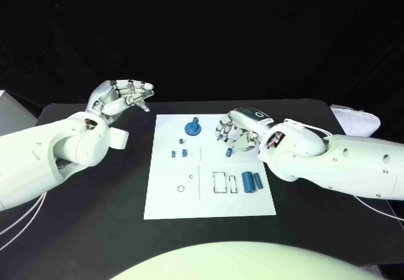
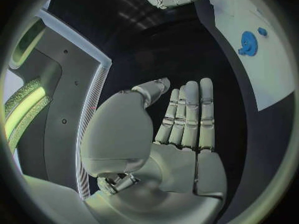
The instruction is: Assemble the parts on the task board
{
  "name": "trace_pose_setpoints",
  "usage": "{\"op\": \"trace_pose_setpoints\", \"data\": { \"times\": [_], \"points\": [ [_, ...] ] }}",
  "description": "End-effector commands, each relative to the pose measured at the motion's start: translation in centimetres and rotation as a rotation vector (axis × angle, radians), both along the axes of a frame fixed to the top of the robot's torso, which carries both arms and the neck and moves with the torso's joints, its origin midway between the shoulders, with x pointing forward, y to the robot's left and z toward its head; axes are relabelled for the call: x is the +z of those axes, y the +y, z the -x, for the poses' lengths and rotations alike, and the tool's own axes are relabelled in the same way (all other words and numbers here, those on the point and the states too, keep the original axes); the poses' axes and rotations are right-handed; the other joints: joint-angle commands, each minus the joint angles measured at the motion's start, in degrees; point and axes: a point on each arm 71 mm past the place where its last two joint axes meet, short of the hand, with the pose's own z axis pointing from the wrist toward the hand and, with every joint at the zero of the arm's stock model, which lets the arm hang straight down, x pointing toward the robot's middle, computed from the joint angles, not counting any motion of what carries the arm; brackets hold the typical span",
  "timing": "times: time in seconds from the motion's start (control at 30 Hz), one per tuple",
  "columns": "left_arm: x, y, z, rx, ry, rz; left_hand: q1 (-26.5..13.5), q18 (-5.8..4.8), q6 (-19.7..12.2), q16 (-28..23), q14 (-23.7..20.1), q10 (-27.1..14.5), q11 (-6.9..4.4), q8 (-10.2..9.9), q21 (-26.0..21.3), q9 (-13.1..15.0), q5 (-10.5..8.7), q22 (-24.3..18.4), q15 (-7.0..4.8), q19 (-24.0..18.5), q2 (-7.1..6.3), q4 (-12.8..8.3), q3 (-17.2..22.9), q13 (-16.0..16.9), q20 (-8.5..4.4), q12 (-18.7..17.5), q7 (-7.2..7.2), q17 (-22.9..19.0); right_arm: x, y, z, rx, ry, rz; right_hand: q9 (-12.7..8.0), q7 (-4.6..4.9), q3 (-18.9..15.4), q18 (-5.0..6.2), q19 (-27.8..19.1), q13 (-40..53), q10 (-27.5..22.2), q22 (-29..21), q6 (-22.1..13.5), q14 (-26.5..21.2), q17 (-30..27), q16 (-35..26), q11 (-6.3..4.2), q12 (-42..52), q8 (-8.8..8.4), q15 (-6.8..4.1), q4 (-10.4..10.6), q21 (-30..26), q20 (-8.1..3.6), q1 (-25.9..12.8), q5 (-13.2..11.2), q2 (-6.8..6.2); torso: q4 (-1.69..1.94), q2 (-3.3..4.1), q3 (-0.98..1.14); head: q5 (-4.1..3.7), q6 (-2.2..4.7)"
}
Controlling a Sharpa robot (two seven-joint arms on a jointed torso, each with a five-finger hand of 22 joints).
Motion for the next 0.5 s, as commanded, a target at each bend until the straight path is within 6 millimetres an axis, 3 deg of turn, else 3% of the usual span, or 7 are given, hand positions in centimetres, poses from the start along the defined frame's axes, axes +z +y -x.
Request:
{"op": "trace_pose_setpoints", "data": {
  "times": [0.03,0.5],
  "points": [
    [0.0,-0.3,0.0,-0.012,0.006,0.015,0.36,0.35,-0.29,-0.26,-0.33,-0.51,-0.07,0.06,-0.25,-0.08,0.05,-0.1,-0.07,0.38,-0.37,0.02,-0.27,-0.05,0.16,-0.35,0.22,-0.07,-0.3,1.3,0.5,0.049,0.012,-0.003,0.06,0.19,0.39,-1.14,0.44,0.05,1.47,3.49,0.31,1.9,-0.08,-0.38,-1.41,-0.23,0.29,-0.39,0.05,0.35,0.09,-0.24,0.11,0.15,0.16,-0.07,-0.23,0.61,-0.26],
    [0.0,-1.3,-0.1,-0.028,0.011,0.02,0.38,0.35,-0.32,-0.28,-0.34,-0.58,-0.05,0.07,-0.3,-0.08,0.05,-0.13,-0.05,0.4,-0.37,0.03,-0.31,-0.07,0.18,-0.36,0.24,-0.08,-3.5,5.4,2.0,0.154,0.097,0.03,0.17,0.24,0.63,-1.04,0.29,0.05,1.52,3.25,0.23,1.85,-0.46,-0.58,-1.37,-0.47,0.29,-0.38,-0.06,-0.18,0.06,-0.45,0.46,0.12,-0.01,0.1,-0.09,3.16,-0.46]
  ]
}}
